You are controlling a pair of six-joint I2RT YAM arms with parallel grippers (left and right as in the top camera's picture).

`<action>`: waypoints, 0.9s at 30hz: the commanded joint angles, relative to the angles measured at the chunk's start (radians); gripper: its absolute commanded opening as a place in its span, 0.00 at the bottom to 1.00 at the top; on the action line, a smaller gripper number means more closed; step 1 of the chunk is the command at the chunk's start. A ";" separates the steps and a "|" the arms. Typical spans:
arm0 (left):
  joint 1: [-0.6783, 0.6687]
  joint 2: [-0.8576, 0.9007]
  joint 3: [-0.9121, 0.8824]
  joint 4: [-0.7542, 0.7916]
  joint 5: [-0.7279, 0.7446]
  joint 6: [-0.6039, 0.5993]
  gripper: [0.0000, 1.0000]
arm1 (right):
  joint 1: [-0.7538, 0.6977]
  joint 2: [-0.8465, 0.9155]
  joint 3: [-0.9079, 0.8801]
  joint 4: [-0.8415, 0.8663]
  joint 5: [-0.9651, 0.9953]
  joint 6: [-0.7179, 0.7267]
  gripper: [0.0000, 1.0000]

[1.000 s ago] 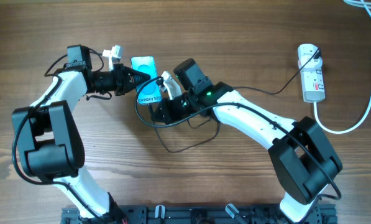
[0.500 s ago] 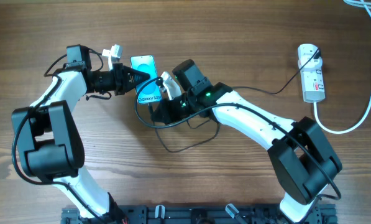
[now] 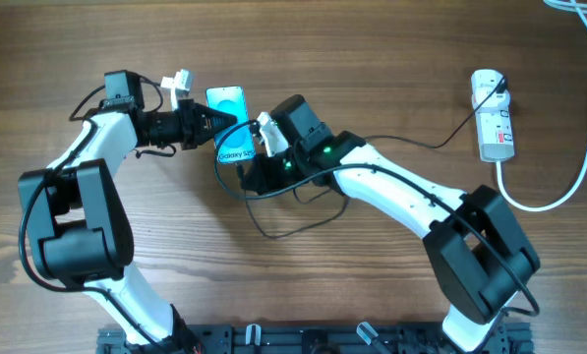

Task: Plug charger to phone and switch on socket

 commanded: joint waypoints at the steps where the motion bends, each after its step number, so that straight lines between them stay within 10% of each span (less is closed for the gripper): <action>1: -0.001 0.000 -0.002 -0.012 0.043 0.020 0.04 | -0.017 -0.010 0.052 0.055 0.062 0.076 0.04; 14: -0.001 0.000 -0.003 -0.012 0.043 0.020 0.04 | -0.029 -0.113 0.052 0.060 0.144 0.077 0.04; 21: -0.001 0.000 -0.002 -0.011 -0.013 0.020 0.04 | -0.020 -0.111 0.051 -0.228 0.193 -0.077 0.04; 27: 0.019 0.000 -0.002 -0.003 -0.175 -0.076 0.04 | 0.062 -0.109 0.044 -0.246 0.304 -0.068 0.49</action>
